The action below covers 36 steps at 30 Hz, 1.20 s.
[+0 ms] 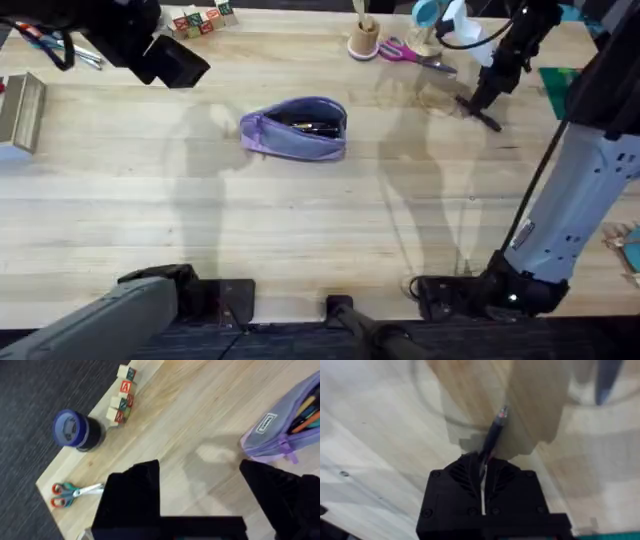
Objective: Unzip the bag, pick up the pens from the table one at a time and place them inside, then zip the bag closed.
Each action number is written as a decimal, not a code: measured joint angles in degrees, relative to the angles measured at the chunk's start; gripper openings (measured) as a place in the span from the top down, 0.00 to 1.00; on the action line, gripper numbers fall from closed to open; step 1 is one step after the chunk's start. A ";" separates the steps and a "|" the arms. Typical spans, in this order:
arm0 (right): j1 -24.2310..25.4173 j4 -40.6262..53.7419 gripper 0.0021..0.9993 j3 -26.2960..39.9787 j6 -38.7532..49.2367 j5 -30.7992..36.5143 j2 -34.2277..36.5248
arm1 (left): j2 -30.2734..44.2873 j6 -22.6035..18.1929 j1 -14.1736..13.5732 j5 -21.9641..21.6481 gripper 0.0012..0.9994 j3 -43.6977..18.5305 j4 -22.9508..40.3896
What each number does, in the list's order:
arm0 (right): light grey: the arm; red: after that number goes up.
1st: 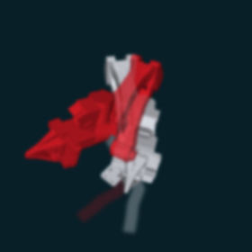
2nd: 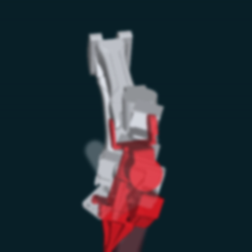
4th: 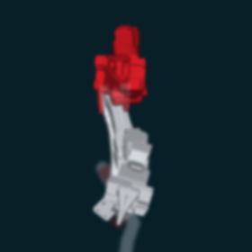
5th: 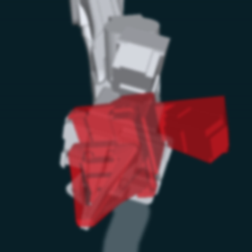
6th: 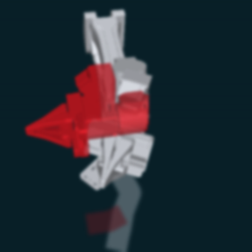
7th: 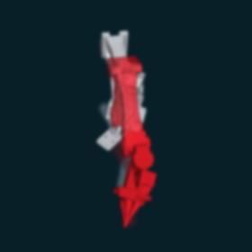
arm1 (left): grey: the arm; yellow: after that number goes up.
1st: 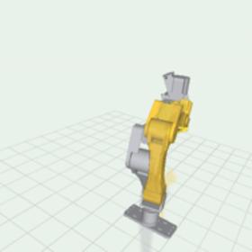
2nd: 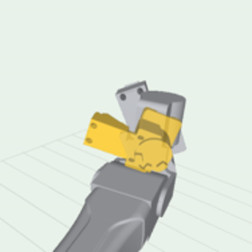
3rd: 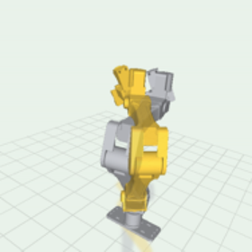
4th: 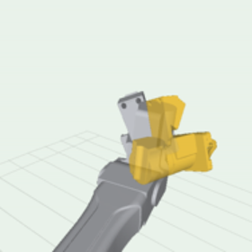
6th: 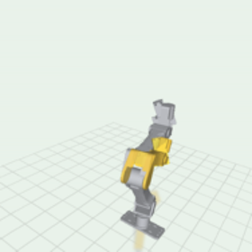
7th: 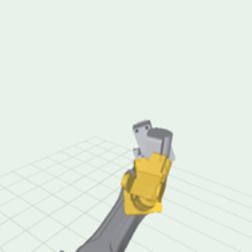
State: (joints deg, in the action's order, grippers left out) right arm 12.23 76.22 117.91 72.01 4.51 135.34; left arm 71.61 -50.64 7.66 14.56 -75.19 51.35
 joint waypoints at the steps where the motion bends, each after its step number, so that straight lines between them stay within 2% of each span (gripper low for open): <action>1: 0.00 0.59 0.97 0.00 0.00 -0.54 -0.01 | 0.00 -0.26 0.00 0.71 0.01 -0.01 0.04; 8: -0.03 5.13 0.97 -0.55 0.44 -5.29 -3.83 | 0.00 -7.32 0.00 8.41 0.01 -0.01 1.01; 13: -0.78 7.63 0.97 -0.56 0.48 -6.71 -12.28 | 0.00 -14.77 0.55 14.52 0.01 -0.01 4.69; 17: -3.31 9.10 0.97 -0.57 0.48 -7.19 -18.62 | 0.02 -21.18 1.31 17.21 0.01 -0.01 9.73; 22: -9.72 12.07 0.97 -0.56 0.48 -7.36 -23.98 | 1.33 -30.04 2.74 19.19 0.01 -0.08 15.60; 25: -14.56 13.95 0.97 -0.57 0.48 -7.38 -26.30 | 2.97 -34.27 3.88 19.82 0.01 -0.08 16.67; 36: -32.55 15.37 0.97 -0.57 -2.98 -7.56 -30.37 | 6.78 -44.06 8.57 20.54 0.01 -0.10 18.12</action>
State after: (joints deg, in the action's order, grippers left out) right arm -20.32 91.59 117.34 69.03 -3.05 104.97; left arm 78.39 -94.70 16.24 35.09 -75.29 69.47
